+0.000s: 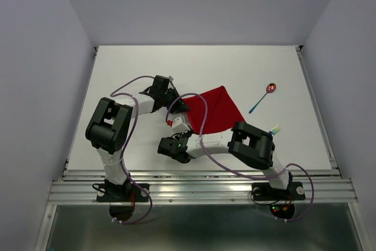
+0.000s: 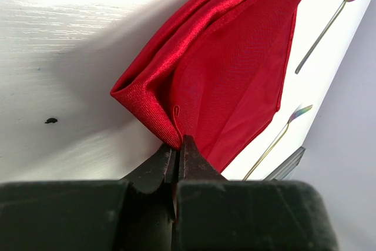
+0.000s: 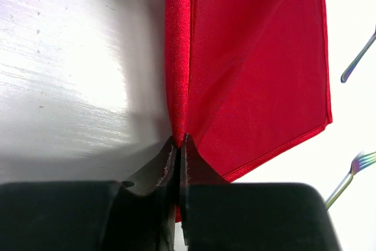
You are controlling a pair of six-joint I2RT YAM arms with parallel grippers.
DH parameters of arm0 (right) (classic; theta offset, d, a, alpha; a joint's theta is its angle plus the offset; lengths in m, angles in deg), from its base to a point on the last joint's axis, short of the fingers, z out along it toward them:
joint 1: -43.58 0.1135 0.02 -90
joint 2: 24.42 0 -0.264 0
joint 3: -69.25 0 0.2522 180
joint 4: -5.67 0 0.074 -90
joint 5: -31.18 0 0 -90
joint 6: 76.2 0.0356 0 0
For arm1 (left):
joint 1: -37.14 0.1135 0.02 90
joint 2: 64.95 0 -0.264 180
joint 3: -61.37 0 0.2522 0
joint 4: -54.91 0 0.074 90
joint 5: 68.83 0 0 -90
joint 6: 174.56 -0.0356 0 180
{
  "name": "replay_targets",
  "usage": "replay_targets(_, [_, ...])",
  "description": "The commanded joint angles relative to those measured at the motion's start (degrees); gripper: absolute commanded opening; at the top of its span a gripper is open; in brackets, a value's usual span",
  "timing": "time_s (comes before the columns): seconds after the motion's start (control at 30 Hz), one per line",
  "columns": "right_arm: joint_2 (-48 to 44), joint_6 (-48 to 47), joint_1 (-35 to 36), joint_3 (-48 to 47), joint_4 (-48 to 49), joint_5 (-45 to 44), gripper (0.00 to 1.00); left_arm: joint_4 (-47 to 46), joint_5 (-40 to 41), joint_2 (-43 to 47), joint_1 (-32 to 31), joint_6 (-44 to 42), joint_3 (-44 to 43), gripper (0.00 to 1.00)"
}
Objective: Fold the napkin into a case and place the utensils inside
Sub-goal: Pick up the upper triangle-folded napkin from the center of the board, then turn over the upper triangle folded napkin at the center of the board.
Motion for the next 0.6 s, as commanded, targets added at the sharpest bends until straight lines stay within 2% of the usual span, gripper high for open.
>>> replay_targets(0.0, [-0.81,2.85,0.20,-1.04,-0.69,-1.49,0.01,-0.39,-0.75,3.34,0.06,-0.94,0.27,0.00])
replay_targets(0.27, [-8.99,-7.43,0.20,-1.73,10.56,10.89,0.01,4.61,-0.66,6.68,4.01,-6.39,-3.15,0.00])
replay_targets(0.4, [-8.38,-10.42,0.20,-8.05,12.06,17.30,0.01,7.95,-0.31,10.98,8.31,-8.68,-3.94,0.00])
replay_targets(0.57, [-4.44,-13.15,0.20,-20.01,14.17,27.57,0.01,15.14,1.10,16.34,17.01,-12.62,-4.91,0.00])
